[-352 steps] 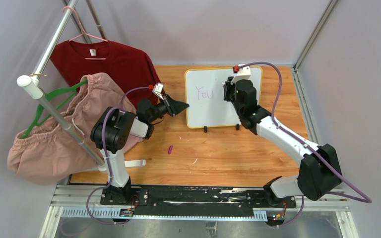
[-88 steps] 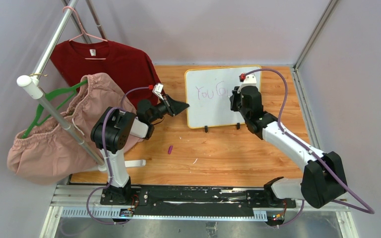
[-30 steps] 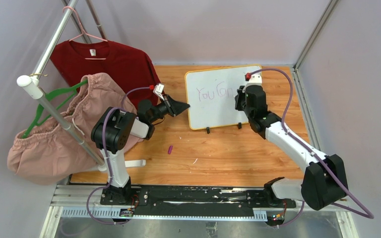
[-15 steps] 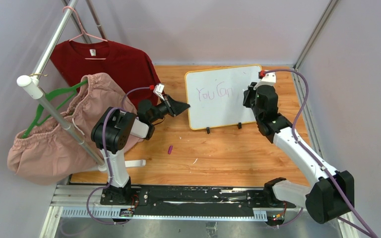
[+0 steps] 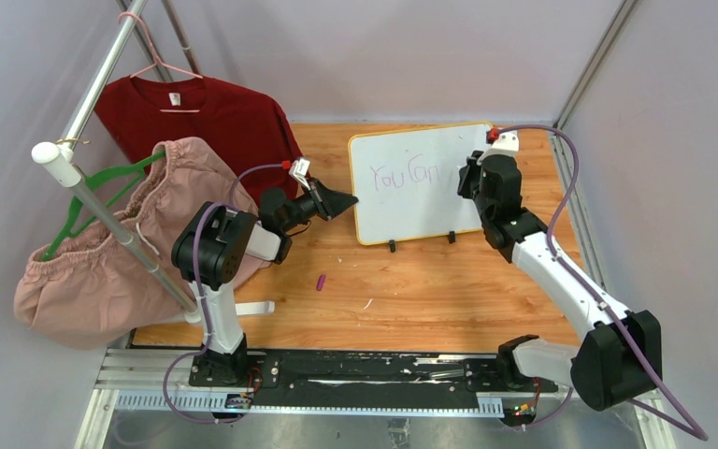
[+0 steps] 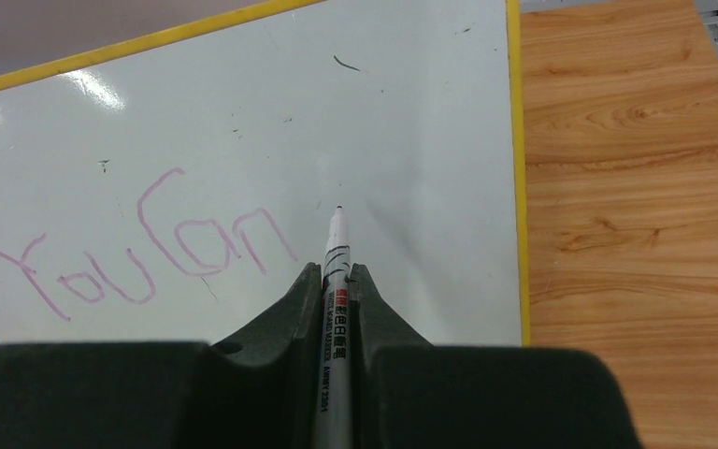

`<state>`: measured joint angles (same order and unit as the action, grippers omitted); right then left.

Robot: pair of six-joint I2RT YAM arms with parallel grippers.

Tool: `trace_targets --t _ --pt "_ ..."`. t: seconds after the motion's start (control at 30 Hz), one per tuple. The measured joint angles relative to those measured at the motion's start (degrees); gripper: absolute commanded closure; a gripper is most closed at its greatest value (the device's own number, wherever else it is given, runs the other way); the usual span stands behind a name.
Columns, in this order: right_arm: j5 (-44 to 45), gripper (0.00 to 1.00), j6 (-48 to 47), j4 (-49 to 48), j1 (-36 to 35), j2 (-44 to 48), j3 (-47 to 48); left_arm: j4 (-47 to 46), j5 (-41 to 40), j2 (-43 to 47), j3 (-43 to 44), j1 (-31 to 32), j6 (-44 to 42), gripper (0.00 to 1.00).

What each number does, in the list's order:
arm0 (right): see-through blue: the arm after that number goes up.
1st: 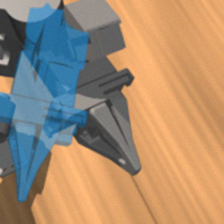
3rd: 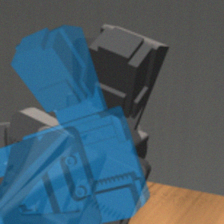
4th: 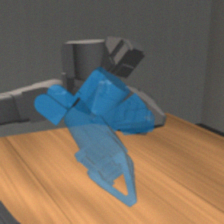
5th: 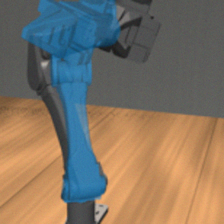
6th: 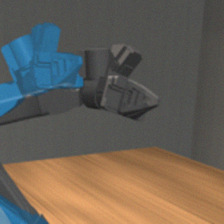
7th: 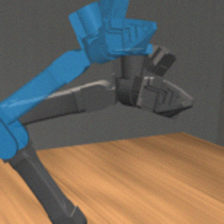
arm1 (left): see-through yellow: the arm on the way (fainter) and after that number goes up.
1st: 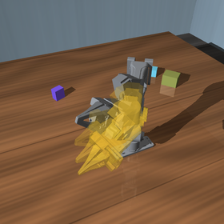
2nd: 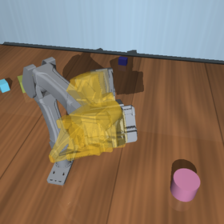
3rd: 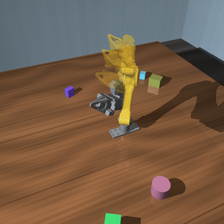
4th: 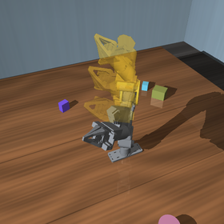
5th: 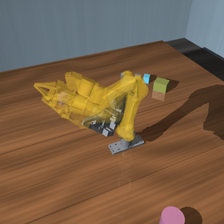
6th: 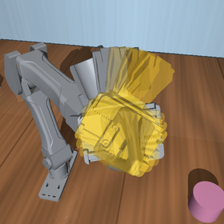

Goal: Write a sentence on the whiteboard

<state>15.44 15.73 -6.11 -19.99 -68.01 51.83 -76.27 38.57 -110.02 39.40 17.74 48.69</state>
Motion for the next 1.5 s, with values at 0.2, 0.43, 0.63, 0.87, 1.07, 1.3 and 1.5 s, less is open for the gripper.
trace_targets --t 0.2,0.43,0.63,0.87,1.07,1.3,1.5 --pt "0.07 1.0 -0.02 -0.28 0.15 -0.31 0.07 -0.02 0.0 0.0 0.0 0.02 -0.24 0.92" --pt "-0.02 1.0 0.61 -2.12 1.05 -0.33 0.07 -0.04 0.0 0.0 0.0 0.04 -0.28 0.96" --pt "-0.72 1.0 1.03 -3.34 1.14 -2.62 2.08 -0.02 0.0 0.0 0.0 0.04 -0.28 0.99" --pt "-1.09 1.0 1.09 -3.34 1.55 -5.16 4.59 -0.02 0.02 0.0 0.0 0.04 -0.48 1.0" --pt "-1.53 1.0 1.22 -3.34 2.25 -6.08 4.9 -0.02 0.02 0.0 0.0 0.04 -0.5 1.0" --pt "-2.51 1.0 1.51 -3.45 2.58 -6.58 4.9 -0.02 0.02 0.0 0.0 0.07 -0.5 1.0" --pt "-2.99 1.0 1.95 -3.43 2.64 -6.84 4.9 -0.02 0.02 0.0 0.0 0.09 -0.5 1.0"
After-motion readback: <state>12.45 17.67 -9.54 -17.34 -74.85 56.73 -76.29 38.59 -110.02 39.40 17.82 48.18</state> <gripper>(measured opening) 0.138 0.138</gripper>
